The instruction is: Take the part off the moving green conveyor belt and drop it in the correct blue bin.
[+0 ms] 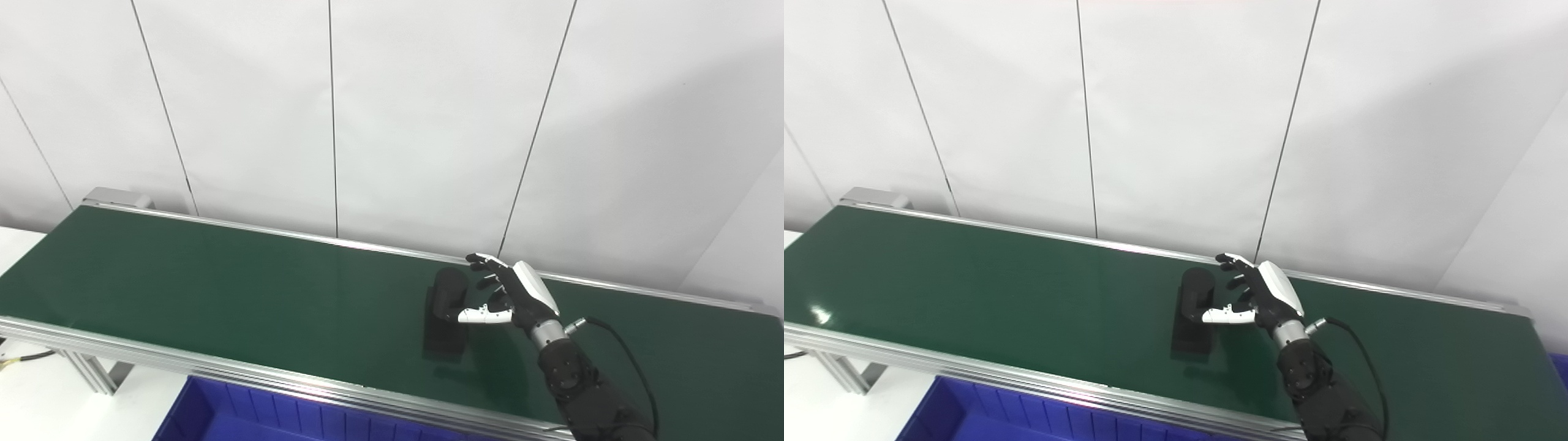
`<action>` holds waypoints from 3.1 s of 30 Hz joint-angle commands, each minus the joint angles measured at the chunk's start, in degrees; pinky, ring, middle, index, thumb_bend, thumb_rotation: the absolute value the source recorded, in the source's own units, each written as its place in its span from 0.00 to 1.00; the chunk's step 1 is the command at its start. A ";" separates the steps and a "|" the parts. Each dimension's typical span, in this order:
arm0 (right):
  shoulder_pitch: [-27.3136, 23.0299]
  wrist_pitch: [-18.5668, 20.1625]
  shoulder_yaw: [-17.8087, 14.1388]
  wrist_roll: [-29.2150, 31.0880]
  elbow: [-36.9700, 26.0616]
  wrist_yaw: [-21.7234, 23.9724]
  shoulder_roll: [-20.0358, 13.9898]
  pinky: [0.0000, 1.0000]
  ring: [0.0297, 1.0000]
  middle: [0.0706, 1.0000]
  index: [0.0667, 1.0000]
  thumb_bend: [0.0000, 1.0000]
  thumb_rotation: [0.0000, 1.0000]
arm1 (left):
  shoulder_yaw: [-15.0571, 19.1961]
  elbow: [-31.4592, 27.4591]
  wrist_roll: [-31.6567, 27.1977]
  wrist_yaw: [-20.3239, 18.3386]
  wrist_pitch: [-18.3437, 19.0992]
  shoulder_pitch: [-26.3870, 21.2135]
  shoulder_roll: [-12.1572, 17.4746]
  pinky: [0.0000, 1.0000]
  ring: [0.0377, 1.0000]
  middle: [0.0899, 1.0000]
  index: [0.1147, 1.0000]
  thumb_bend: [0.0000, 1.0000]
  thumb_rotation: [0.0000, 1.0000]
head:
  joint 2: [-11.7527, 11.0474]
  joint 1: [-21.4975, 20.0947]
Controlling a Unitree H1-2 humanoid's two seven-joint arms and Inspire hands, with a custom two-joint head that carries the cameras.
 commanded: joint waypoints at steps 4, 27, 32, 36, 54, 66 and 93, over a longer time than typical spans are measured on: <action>-3.17 -1.68 0.31 0.06 -1.15 -0.31 0.11 0.51 0.63 0.76 0.78 0.94 0.45 | 0.52 -0.86 0.44 -0.98 -1.69 -0.80 -0.53 0.56 0.70 0.72 0.68 1.00 0.84 | 0.10 -0.13; -1.93 0.40 2.22 -2.84 -2.77 -1.98 -0.17 0.15 0.18 0.43 0.45 0.53 0.00 | 0.51 -0.49 0.70 -1.26 -1.69 -0.76 -0.40 0.57 0.70 0.73 0.69 1.00 0.83 | 0.46 -0.38; -0.53 0.40 2.59 -3.35 -4.56 -2.14 -1.05 0.15 0.18 0.43 0.45 0.53 0.00 | 0.69 -0.72 0.65 -1.33 -1.69 -0.72 -0.49 0.57 0.69 0.72 0.69 1.00 0.83 | 1.21 -0.87; 1.06 -1.91 2.92 -4.10 -6.38 -2.69 -2.34 0.16 0.19 0.43 0.45 0.53 0.00 | 0.80 -0.65 0.90 -1.24 -1.69 -0.75 -0.47 0.55 0.71 0.73 0.71 1.00 0.84 | 1.79 -2.10; 11.81 3.02 -2.98 -2.80 -36.69 3.44 -6.52 0.17 0.20 0.43 0.45 0.53 0.00 | 7.35 -6.13 0.25 -4.39 -1.69 0.38 1.36 0.74 0.79 0.80 0.80 1.00 0.90 | 13.60 -23.57; 19.52 14.16 -6.46 -5.75 -56.43 6.28 -7.02 0.17 0.20 0.43 0.45 0.53 0.00 | 17.03 -26.09 -6.02 -17.52 -1.68 8.61 8.37 0.86 0.89 0.88 0.88 0.89 0.92 | 19.61 -43.99; 40.65 29.69 -17.07 -7.81 -86.54 15.64 -12.00 0.20 0.23 0.37 0.47 0.52 0.00 | 36.41 -36.58 -13.69 -42.65 -0.36 13.90 2.04 0.79 0.83 0.83 0.84 0.76 0.82 | 29.17 -51.50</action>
